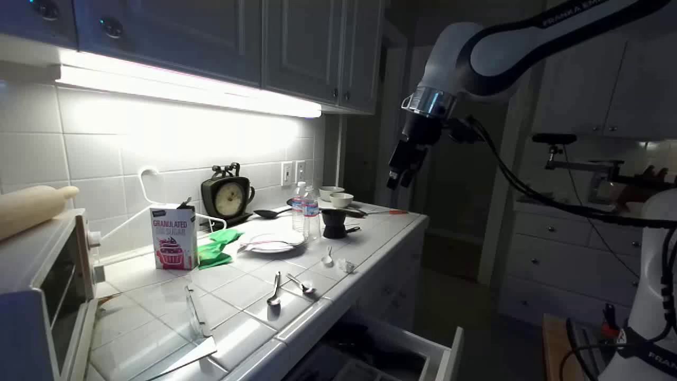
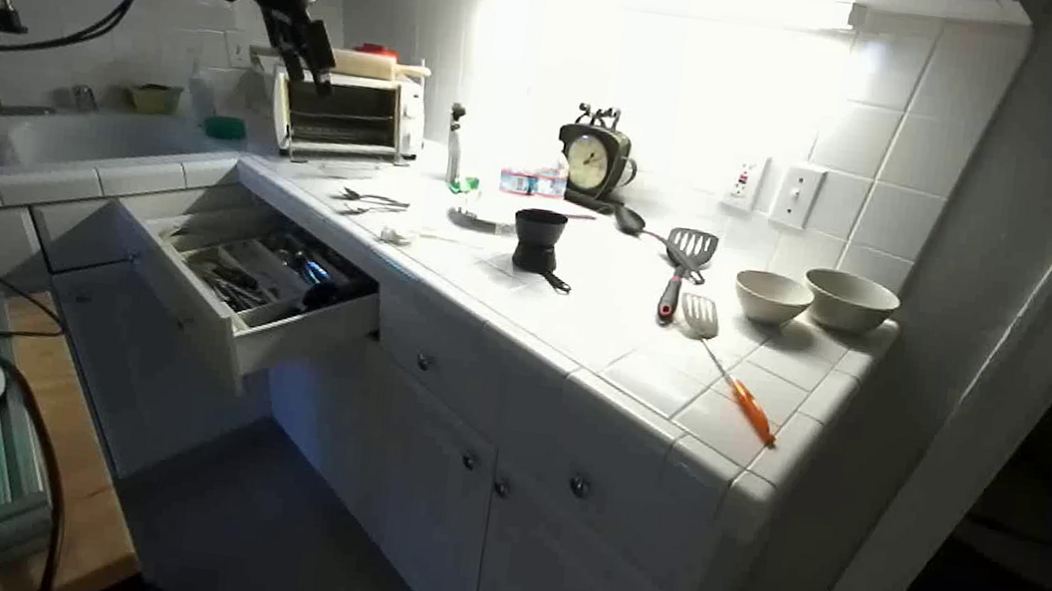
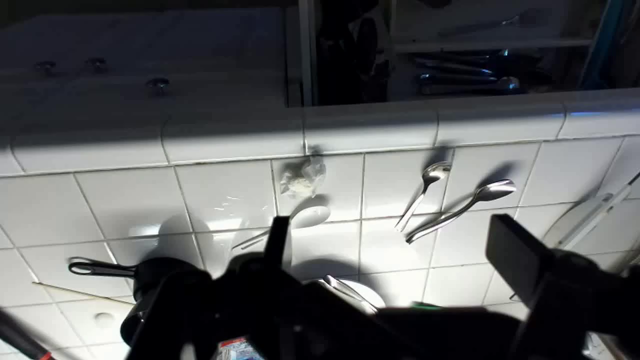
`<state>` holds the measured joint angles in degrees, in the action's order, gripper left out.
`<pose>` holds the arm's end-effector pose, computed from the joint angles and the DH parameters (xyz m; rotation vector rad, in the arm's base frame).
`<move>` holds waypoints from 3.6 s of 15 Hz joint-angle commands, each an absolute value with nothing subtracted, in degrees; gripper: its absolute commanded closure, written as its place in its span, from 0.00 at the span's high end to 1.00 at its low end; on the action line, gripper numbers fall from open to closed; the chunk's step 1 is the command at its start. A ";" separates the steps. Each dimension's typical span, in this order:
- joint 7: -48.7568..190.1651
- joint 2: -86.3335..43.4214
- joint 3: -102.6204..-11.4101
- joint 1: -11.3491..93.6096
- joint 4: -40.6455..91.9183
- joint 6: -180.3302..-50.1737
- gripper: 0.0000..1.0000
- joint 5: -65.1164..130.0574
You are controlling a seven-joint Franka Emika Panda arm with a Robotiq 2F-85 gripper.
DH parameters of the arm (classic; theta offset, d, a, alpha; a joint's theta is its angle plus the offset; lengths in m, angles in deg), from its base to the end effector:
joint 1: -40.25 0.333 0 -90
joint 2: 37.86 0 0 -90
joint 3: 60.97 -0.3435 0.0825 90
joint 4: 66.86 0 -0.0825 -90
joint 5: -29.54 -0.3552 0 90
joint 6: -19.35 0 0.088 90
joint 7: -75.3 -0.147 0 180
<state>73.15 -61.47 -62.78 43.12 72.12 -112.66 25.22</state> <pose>0.4190 0.0390 0.4875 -3.0430 -0.0016 -0.4397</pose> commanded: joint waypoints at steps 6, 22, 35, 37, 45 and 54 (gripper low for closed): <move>73.19 -61.48 -62.87 43.01 71.99 -112.47 1.00 25.19; 32.95 -36.10 -66.42 38.93 54.68 -114.14 1.00 43.78; 32.18 -27.18 -63.18 41.12 49.10 -118.37 1.00 36.27; 34.72 -25.70 -63.08 41.05 48.72 -121.95 1.00 34.28; 32.76 -26.58 -61.21 42.62 49.91 -121.17 1.00 36.27; 40.69 -19.78 -61.89 40.51 46.88 -135.21 1.00 26.36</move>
